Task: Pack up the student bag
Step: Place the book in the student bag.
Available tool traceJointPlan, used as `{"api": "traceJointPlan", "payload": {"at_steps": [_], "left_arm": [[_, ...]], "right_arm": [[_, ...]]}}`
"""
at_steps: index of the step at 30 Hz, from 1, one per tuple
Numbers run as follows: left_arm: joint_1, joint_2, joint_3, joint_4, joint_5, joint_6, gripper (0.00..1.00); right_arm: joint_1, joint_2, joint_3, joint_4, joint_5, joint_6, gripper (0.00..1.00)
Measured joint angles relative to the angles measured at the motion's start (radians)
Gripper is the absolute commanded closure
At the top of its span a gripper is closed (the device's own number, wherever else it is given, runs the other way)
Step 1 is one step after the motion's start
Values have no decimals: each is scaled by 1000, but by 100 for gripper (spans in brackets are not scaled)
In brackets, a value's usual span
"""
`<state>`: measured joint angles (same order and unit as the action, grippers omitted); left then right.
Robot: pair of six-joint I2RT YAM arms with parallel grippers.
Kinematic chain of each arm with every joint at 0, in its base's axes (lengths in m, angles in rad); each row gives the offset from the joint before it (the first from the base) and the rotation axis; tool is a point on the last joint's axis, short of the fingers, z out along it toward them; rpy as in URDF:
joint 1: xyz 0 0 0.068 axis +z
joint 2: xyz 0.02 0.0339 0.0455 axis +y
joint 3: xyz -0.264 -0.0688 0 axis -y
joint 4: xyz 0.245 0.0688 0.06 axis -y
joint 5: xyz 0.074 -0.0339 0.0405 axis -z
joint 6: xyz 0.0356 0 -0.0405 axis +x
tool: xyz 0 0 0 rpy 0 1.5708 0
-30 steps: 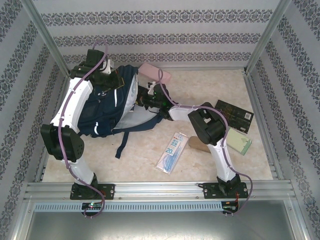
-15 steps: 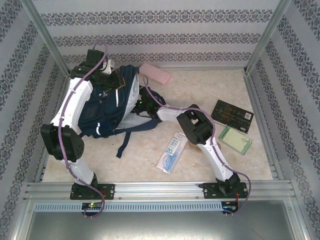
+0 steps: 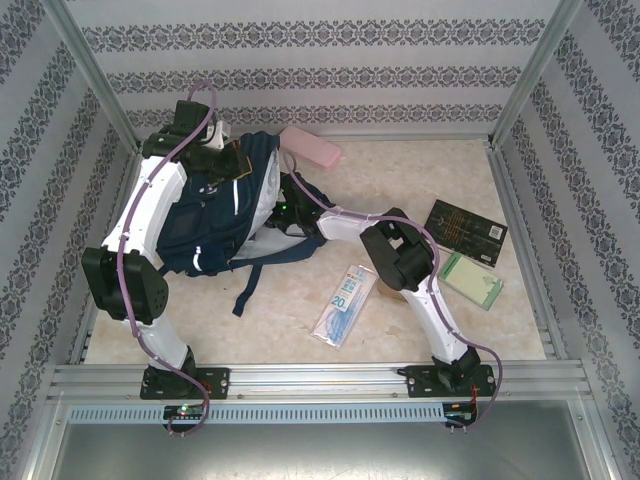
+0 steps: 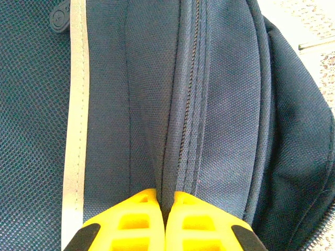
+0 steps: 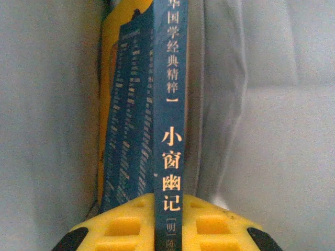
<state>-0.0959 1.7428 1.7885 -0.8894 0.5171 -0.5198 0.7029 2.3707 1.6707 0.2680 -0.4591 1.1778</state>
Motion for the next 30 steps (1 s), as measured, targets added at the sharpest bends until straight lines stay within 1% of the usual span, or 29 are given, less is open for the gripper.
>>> {"api": "traceJointPlan", "payload": {"at_steps": [2, 4, 8, 16, 17, 19, 20, 22, 24, 26, 30], "left_arm": [[0, 0, 0, 0, 0, 2, 100], [0, 0, 0, 0, 3, 3, 100], [0, 0, -2, 1, 7, 3, 100], [0, 0, -11, 8, 23, 2, 100], [0, 0, -11, 8, 23, 2, 100], [0, 0, -11, 8, 23, 2, 100], [0, 0, -11, 8, 23, 2, 100], [0, 0, -11, 8, 21, 3, 100], [0, 0, -11, 7, 14, 6, 100], [0, 0, -11, 7, 3, 14, 100], [0, 0, -11, 6, -20, 29, 100]], "right_arm": [[0, -2, -16, 1, 3, -1, 94], [0, -3, -23, 6, 3, 0, 99], [0, 3, -4, 1, 0, 1, 100], [29, 157, 262, -39, -13, 17, 100], [35, 172, 289, -49, -16, 19, 96], [42, 198, 340, -72, -23, 23, 85], [45, 203, 351, -79, -25, 23, 81], [46, 203, 356, -91, -28, 19, 72], [46, 201, 352, -100, -28, 8, 66], [45, 181, 323, -101, -28, -8, 62], [35, 91, 210, -133, -28, -44, 57]]}}
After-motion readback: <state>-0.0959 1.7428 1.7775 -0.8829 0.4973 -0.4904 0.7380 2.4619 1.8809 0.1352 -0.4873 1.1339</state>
